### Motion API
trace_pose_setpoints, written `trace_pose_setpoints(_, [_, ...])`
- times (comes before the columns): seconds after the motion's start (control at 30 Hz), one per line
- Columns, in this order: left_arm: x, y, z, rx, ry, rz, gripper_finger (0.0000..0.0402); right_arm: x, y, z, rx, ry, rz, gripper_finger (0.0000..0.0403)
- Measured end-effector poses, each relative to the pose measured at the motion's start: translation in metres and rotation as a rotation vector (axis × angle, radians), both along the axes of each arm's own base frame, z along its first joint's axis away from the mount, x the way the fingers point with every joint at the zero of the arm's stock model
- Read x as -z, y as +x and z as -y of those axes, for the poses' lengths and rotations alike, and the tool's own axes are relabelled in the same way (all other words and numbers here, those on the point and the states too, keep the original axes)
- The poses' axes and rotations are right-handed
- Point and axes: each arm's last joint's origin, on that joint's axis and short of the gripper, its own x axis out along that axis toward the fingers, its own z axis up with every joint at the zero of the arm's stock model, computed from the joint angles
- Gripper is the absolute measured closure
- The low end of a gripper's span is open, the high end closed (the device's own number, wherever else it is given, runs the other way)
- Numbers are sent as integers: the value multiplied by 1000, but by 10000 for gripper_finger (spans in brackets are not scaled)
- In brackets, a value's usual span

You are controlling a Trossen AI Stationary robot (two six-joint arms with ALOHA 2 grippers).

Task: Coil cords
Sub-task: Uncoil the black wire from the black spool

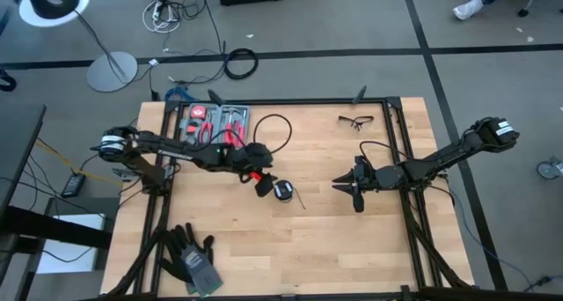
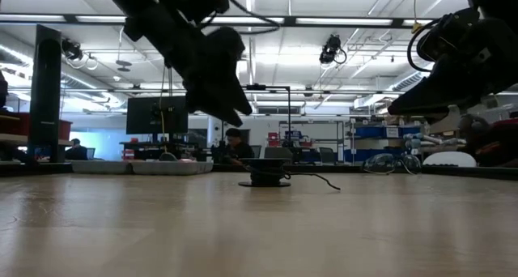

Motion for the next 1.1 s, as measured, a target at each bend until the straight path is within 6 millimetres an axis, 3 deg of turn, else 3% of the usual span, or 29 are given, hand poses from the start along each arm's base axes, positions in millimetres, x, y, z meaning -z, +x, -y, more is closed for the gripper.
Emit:
trace_pose_setpoints(0.3, [35, 17, -14, -6, -212, -103, 149, 0, 0, 0, 0, 0, 1, 312])
trace_pose_setpoints(0.6, [20, 50, -18, 33, -120, -204, 149, 0, 0, 0, 0, 0, 1, 312])
trace_pose_setpoints(0.73, [15, 55, -20, 29, -51, -271, 149, 0, 0, 0, 0, 1, 5, 312])
trace_pose_setpoints(1.1, [7, 63, -20, 28, -35, -187, 149, -2, 1, 0, 0, 6, 20, 312])
